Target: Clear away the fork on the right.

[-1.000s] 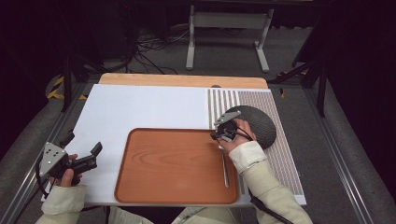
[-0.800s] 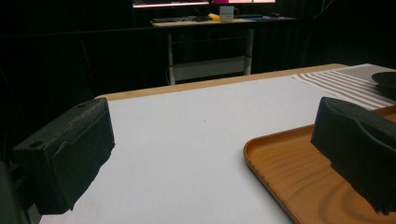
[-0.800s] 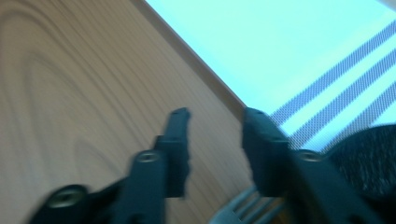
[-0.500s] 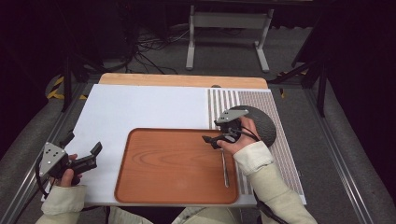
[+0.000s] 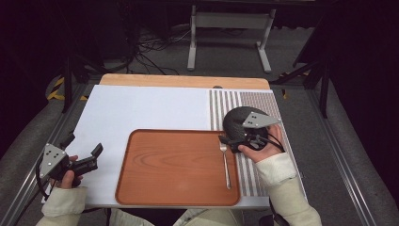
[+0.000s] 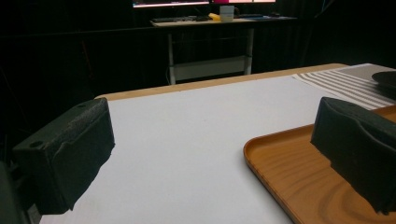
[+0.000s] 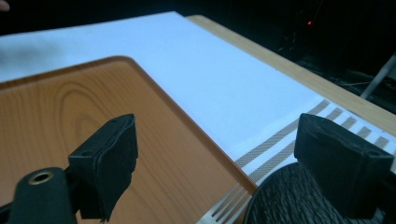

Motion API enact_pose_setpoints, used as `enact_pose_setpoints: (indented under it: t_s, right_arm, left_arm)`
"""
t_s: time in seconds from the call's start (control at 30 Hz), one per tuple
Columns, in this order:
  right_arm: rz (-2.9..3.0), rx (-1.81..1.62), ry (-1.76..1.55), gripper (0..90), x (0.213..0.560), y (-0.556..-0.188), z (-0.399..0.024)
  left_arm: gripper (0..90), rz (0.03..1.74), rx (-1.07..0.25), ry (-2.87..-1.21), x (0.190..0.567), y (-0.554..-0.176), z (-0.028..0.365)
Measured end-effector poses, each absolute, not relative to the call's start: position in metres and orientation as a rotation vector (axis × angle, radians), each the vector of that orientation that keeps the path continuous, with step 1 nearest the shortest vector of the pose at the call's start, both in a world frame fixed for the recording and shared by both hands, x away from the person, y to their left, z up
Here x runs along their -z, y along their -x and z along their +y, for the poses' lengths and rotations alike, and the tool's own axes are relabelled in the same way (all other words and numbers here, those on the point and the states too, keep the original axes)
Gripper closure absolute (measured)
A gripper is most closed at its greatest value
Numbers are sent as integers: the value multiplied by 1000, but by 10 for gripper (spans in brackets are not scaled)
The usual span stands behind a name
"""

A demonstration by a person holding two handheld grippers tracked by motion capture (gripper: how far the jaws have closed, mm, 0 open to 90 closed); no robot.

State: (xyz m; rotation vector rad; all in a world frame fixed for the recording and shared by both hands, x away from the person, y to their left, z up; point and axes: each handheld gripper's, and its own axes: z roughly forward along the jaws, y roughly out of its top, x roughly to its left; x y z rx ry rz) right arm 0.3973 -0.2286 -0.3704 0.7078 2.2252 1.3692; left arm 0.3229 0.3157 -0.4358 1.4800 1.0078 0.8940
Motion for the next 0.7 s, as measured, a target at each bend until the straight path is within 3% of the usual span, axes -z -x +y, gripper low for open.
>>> enact_pose_setpoints:
  t_s: [0.7]
  right_arm:
    - [1972, -1566, -792, 136, 416, -366, -316]
  left_arm:
    - [0, 1008, -897, -1481, 437, -323, 315]
